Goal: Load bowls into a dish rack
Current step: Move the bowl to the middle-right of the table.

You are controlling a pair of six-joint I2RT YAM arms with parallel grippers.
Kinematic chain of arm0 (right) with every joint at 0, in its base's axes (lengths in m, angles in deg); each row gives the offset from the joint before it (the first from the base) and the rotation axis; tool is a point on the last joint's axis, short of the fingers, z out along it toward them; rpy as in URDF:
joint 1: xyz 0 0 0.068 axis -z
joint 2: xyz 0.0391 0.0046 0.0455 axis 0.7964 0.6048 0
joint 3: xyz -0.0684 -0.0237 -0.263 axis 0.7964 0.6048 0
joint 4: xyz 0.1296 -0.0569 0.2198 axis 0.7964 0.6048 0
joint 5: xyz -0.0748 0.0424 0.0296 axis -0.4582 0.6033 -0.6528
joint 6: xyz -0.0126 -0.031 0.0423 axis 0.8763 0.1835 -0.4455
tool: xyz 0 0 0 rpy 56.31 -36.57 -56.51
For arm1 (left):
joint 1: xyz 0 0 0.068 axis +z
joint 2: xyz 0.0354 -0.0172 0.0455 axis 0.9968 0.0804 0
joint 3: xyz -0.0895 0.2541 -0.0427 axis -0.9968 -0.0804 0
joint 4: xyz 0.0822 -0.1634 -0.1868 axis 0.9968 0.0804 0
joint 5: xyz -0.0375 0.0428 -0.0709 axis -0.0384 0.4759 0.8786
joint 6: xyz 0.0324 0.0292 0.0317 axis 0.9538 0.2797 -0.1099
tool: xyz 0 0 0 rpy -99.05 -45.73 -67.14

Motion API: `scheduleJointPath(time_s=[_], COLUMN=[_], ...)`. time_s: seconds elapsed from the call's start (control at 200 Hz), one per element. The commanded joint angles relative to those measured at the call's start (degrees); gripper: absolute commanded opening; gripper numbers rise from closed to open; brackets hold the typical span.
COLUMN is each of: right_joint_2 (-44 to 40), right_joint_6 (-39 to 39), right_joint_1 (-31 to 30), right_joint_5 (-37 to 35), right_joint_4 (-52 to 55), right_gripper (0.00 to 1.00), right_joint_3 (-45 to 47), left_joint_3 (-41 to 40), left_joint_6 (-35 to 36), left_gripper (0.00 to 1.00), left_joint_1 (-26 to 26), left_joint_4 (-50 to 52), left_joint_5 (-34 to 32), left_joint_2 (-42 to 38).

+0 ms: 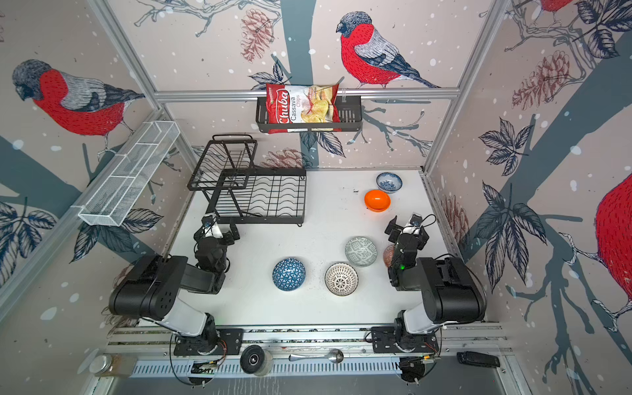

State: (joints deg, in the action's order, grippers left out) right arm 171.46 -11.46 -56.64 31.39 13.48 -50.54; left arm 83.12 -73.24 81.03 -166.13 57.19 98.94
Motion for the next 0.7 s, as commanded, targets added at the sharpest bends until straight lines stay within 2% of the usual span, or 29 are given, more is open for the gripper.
scheduleJointPath(time_s=[0.0, 0.44, 0.535, 0.695], right_joint_2=[-0.2, -0.1, 0.0, 0.0], right_joint_6=[-0.5, -0.6, -0.6, -0.6], right_joint_1=[-0.2, 0.0, 0.1, 0.1], right_joint_5=[-0.8, -0.4, -0.4, -0.4], right_joint_4=[-1.0, -0.7, -0.7, -0.6], right_gripper=[1.0, 0.99, 0.99, 1.0], right_joint_3=[0.0, -0.2, -0.2, -0.2], left_joint_3=[0.2, 0.3, -0.1, -0.2], left_joint_6=[0.7, 0.5, -0.6, -0.9], left_gripper=[0.99, 0.99, 0.99, 0.99], left_joint_1=[0.0, 0.0, 0.0, 0.2], left_joint_4=[-1.1, -1.1, -1.9, -1.9], left_joint_5=[-0.1, 0.0, -3.0, -2.9], left_joint_2=[0.0, 0.0, 0.1, 0.0])
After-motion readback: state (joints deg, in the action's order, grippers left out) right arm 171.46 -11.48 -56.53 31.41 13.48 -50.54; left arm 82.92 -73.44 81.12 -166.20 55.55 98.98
